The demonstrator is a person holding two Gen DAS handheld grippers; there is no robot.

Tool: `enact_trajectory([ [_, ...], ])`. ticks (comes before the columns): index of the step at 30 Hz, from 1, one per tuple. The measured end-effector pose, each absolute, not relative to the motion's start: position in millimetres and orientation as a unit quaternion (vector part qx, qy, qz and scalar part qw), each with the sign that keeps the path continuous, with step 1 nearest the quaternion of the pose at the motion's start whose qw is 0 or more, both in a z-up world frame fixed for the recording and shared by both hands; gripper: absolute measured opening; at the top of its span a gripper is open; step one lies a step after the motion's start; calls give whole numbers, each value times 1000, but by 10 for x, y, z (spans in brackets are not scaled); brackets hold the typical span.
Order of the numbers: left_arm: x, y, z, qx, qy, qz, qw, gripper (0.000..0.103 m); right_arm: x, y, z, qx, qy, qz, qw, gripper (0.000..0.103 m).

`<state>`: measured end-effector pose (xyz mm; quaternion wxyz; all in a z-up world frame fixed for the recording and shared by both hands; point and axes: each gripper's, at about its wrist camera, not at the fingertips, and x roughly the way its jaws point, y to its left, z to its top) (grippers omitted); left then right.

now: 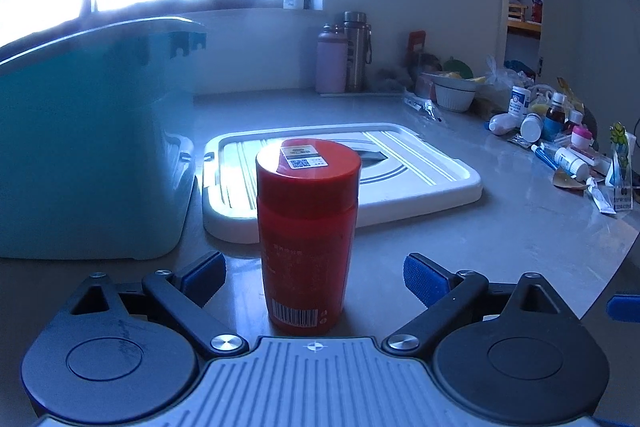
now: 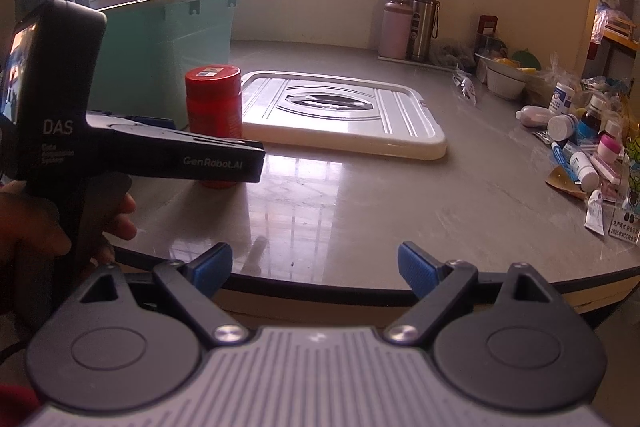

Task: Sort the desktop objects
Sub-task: 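Close the left gripper around the red canister, then lift and carry the red canister in the left gripper over the teal bin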

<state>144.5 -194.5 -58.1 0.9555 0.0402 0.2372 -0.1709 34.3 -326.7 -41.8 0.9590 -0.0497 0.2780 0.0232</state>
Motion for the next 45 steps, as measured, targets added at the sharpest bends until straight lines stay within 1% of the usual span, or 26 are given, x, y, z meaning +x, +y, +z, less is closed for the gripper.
enact_trajectory([
  [13, 1684, -2030, -669, 39, 245, -171, 953, 97, 405, -3272, -439, -44, 287, 13, 957, 90],
  [14, 1689, -2024, -676, 35, 243, -173, 954, 92, 408, -3274, -443, -44, 288, 12, 957, 90],
  [15, 1693, -2021, -682, 33, 240, -173, 955, 83, 408, -3278, -445, -43, 288, 11, 957, 90],
  [16, 1693, -2033, -685, 37, 235, -169, 956, 51, 408, -3283, -447, -42, 288, 10, 957, 90],
  [20, 1695, -2028, -637, 32, 244, -183, 952, 50, 401, -3302, -437, -37, 284, 8, 958, 90],
  [26, 1578, -2008, -459, 39, 232, -172, 956, 50, 388, -3287, -396, -30, 275, 13, 961, 90],
  [34, 1464, -1845, -69, 41, 232, -154, 959, 50, 367, -3288, -264, -8, 260, 21, 965, 90],
  [45, 1374, -1356, 485, 10, 240, -97, 966, 50, 439, -3105, -117, 6, 254, 54, 966, 90],
])
